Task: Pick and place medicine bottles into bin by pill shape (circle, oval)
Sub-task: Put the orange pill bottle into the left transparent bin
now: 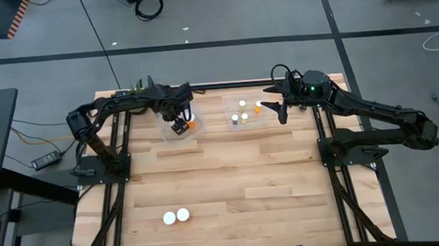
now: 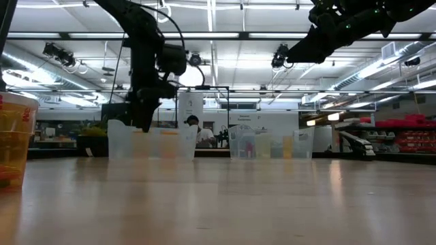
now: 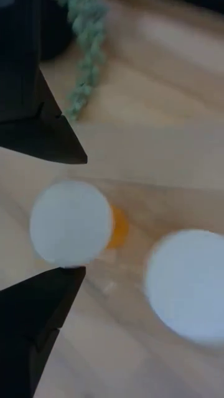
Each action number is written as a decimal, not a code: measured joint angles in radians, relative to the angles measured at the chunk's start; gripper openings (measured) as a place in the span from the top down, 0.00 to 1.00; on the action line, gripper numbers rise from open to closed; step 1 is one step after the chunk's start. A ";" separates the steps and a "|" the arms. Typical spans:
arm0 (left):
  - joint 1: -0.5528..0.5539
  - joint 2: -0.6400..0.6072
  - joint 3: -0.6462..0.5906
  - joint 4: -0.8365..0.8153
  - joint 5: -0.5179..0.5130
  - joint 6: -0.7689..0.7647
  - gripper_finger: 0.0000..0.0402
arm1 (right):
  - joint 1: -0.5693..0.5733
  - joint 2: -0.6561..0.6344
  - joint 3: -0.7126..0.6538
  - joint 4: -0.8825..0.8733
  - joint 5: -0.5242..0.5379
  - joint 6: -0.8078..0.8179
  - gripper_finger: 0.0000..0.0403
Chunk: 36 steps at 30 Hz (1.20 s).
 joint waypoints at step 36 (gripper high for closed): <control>-1.100 -0.120 0.039 0.136 0.222 -1.476 0.29 | 0.000 0.000 0.000 0.112 -0.054 0.000 0.38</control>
